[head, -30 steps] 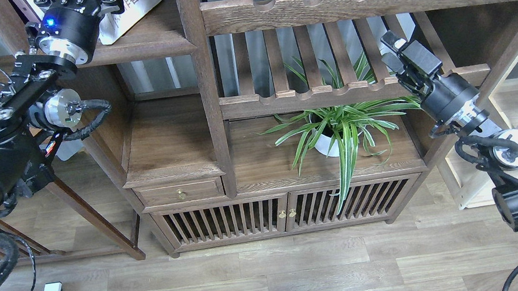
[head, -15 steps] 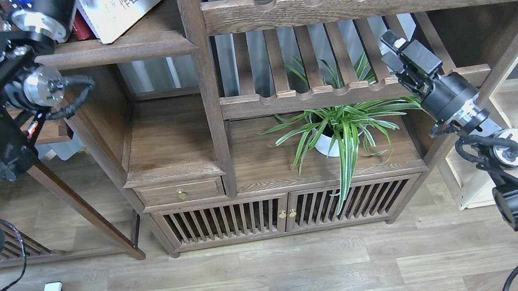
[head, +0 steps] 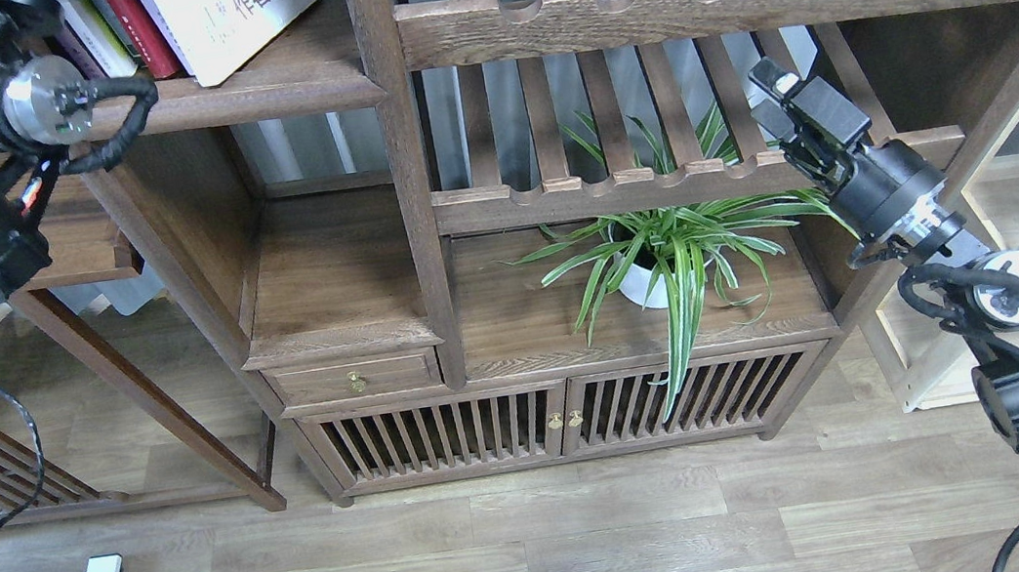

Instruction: Organize books on shelf

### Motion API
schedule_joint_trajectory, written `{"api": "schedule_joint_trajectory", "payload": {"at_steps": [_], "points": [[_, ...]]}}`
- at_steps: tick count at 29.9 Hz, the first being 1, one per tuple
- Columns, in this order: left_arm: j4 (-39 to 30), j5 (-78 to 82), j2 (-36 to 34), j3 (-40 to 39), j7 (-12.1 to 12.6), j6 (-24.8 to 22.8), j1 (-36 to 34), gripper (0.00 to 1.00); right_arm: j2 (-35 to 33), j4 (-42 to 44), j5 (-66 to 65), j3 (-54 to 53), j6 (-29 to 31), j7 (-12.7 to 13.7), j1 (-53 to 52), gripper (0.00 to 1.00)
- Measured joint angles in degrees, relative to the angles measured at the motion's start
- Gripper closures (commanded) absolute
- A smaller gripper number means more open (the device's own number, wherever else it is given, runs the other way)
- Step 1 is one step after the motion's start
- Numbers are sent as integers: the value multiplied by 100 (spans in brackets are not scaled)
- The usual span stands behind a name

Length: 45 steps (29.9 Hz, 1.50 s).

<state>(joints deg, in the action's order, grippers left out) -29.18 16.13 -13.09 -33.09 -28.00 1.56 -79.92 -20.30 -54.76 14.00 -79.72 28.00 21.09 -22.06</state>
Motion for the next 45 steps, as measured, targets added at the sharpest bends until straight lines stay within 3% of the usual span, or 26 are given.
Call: {"api": "schedule_joint_trajectory", "payload": {"at_steps": [13, 19, 40, 45], "points": [[-219, -107, 98, -884, 0, 775, -263, 56, -58, 0, -44, 0, 0, 3, -16, 6], [-404, -933, 326, -1210, 0, 1198, -263, 53, -146, 0, -63, 6, 0, 4, -18, 6], [-1895, -1617, 188, -1496, 0, 1237, -5, 53, -220, 5, -82, -25, 0, 1, -46, 5], [-2721, -1638, -218, -1565, 85, 1223, 445, 54, -252, 17, -85, -27, 0, 0, -51, 5]]}}
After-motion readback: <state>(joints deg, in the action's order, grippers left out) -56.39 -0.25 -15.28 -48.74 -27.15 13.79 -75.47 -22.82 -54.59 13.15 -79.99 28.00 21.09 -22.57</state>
